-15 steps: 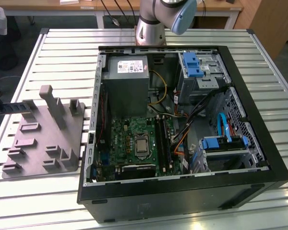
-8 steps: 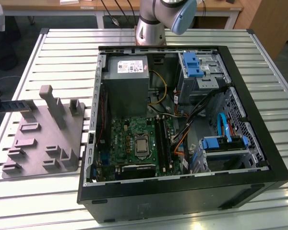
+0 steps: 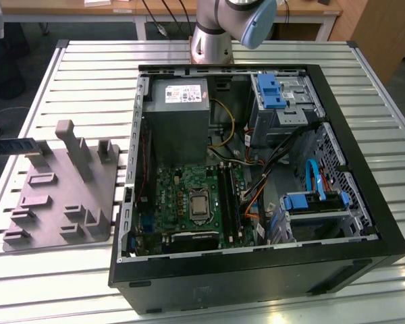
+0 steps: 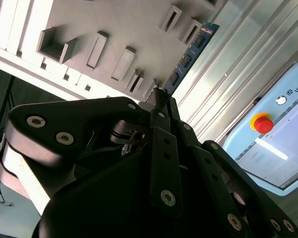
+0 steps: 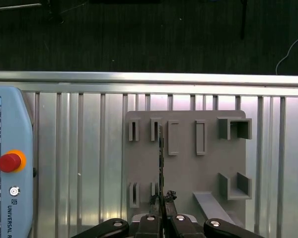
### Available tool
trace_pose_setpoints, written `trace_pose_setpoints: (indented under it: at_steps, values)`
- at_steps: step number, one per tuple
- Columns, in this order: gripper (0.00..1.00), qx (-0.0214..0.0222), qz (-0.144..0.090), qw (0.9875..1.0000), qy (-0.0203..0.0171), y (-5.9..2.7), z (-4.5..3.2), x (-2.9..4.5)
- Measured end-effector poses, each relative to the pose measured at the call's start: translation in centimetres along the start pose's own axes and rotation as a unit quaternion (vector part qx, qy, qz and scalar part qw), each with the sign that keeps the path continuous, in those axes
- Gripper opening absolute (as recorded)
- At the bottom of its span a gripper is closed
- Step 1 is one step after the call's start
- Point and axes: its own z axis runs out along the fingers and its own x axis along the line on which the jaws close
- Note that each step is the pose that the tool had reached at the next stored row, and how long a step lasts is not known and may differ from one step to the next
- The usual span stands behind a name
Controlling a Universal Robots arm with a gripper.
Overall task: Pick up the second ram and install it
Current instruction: 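Pick up the second ram and move it above second insertion slot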
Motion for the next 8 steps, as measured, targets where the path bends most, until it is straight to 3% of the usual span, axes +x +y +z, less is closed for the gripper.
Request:
trace_pose_setpoints:
  at_steps: [8]
  values:
    - [0.14,0.0000,0.000,1.0000,-0.0001,-0.01,-0.56,0.01]
